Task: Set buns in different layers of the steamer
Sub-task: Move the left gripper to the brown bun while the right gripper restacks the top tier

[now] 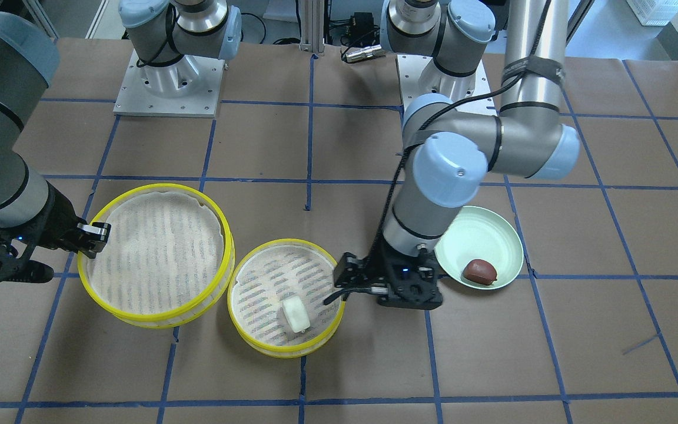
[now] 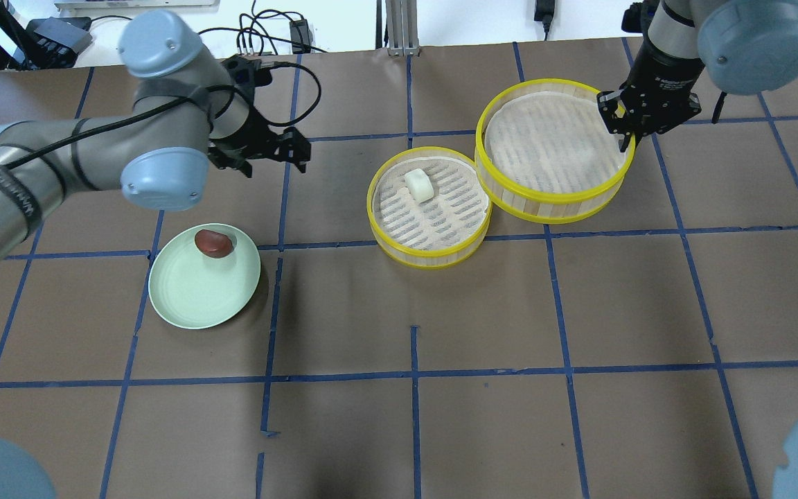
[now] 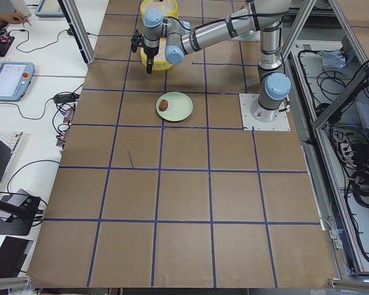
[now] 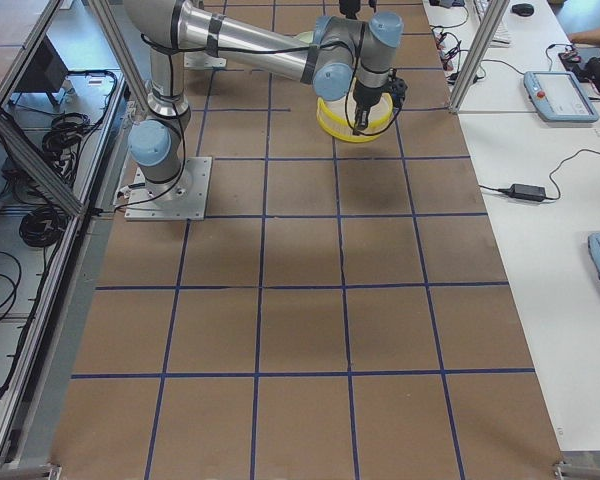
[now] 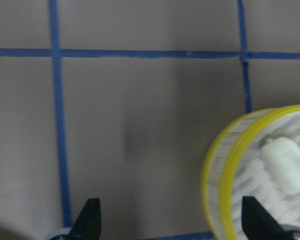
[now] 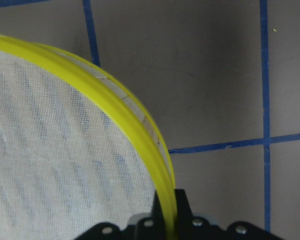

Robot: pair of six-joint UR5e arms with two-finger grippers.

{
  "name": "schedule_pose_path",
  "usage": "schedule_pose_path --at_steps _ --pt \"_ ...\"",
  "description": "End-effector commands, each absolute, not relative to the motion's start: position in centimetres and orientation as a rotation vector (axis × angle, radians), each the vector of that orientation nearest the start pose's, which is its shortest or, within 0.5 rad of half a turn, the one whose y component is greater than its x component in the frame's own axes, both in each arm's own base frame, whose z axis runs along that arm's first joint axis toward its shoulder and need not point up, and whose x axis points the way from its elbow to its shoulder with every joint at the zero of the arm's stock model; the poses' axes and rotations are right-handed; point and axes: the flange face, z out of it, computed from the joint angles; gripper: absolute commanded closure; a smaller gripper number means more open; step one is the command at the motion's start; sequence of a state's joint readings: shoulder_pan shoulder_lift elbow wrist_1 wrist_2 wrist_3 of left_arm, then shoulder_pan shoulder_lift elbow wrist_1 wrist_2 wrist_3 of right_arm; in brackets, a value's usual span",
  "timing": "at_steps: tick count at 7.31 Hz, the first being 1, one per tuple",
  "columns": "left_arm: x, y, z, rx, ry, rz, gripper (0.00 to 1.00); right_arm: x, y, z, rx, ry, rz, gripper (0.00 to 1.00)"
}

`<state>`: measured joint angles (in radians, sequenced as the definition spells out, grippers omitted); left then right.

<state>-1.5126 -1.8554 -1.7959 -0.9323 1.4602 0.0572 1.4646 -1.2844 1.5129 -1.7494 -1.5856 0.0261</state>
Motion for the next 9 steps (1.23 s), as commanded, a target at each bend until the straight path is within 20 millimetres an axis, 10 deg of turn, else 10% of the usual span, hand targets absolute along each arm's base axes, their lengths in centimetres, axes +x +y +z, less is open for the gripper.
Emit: schedule_pose_path --at_steps 1,4,9 --pt "-1.6 -52.7 26.2 -0.163 3.232 -0.077 0.00 14.1 -61.0 35.4 0.304 3.148 0.062 0.94" --pt "0.0 -52.6 20.1 -0.132 3.205 0.123 0.00 19.8 -60.9 32.8 0.395 3.147 0.046 0.94" --pt "0.7 -55.2 20.7 -0.178 3.173 0.043 0.01 22.5 -60.0 29.9 0.456 3.122 0.006 0.94"
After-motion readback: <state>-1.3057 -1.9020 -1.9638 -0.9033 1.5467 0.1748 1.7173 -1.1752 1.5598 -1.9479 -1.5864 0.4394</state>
